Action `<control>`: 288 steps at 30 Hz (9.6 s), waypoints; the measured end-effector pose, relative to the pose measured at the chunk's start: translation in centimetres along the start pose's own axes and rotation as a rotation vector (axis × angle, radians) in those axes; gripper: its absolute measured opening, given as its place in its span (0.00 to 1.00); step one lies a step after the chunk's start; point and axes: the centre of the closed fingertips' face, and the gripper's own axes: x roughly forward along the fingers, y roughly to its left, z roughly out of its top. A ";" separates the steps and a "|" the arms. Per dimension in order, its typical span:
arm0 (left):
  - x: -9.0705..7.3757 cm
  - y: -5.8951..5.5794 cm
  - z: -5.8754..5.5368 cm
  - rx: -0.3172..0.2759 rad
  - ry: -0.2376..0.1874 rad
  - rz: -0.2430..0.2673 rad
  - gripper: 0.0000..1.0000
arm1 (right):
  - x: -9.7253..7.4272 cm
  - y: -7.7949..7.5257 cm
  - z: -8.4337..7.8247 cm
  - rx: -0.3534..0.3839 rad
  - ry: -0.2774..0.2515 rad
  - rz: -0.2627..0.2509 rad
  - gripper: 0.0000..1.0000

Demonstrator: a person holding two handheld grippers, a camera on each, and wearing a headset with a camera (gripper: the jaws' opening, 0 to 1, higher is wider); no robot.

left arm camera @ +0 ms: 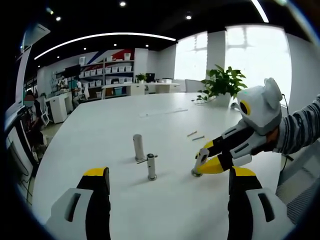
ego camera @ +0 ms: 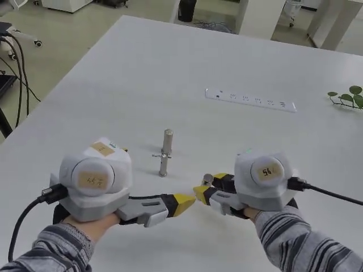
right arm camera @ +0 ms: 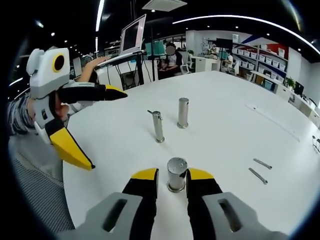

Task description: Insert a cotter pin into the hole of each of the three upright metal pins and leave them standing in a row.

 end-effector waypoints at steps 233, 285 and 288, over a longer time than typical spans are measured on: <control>0.2 -9.3 1.1 0.214 0.003 -0.340 0.22 | -7.2 2.3 0.4 -0.727 0.254 0.319 0.00; 8.7 -6.3 -3.3 0.042 0.117 -0.082 0.16 | -4.5 -2.8 -1.4 -0.599 0.351 0.190 0.00; 8.9 -6.5 -3.3 0.029 0.113 -0.083 0.16 | -4.4 -2.7 -1.3 -0.593 0.349 0.189 0.00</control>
